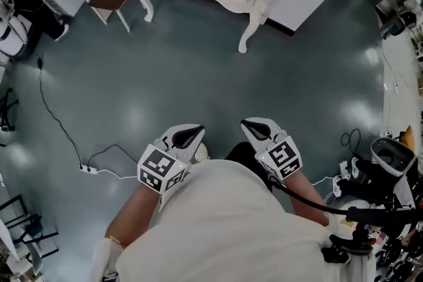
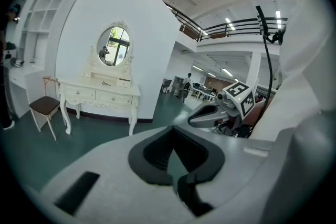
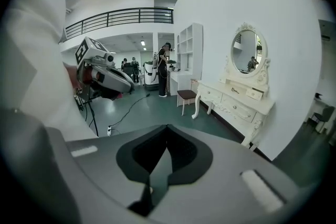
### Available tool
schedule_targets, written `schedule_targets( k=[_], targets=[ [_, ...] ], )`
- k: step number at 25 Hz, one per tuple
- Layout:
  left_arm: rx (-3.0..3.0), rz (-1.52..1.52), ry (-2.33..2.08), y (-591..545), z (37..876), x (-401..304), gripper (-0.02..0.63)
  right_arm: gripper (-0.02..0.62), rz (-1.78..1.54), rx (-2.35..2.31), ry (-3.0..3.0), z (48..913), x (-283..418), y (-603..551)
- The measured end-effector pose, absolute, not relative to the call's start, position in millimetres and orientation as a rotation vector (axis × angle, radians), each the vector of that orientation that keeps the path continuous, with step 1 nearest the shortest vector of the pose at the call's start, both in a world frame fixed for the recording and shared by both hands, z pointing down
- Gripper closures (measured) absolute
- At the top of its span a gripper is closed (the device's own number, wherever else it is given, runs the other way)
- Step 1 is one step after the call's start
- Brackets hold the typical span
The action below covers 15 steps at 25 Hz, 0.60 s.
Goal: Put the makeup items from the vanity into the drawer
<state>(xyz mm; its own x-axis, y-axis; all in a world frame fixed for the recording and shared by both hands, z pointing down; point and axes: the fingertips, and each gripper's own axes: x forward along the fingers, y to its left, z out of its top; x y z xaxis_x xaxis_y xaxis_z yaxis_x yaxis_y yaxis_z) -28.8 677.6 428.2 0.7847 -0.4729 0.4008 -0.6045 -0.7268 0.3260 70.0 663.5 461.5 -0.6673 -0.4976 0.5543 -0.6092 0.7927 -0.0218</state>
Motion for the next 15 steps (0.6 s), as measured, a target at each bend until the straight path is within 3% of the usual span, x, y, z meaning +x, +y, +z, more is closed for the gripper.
schedule_targets(
  k=[2,4,15],
  targets=[
    [2.522,0.401,-0.816,677,433,-37,0.603,0.589,0.28,0.826,-2.446,463,62,661],
    [2.516,0.394,-0.822,675,436,-41,0.603,0.542,0.279,0.818,-2.45,463,58,659],
    [2.466,0.428,-0.925,524,449,-57,0.603,0.561,0.294,0.757,-2.512,484,45,488]
  ],
)
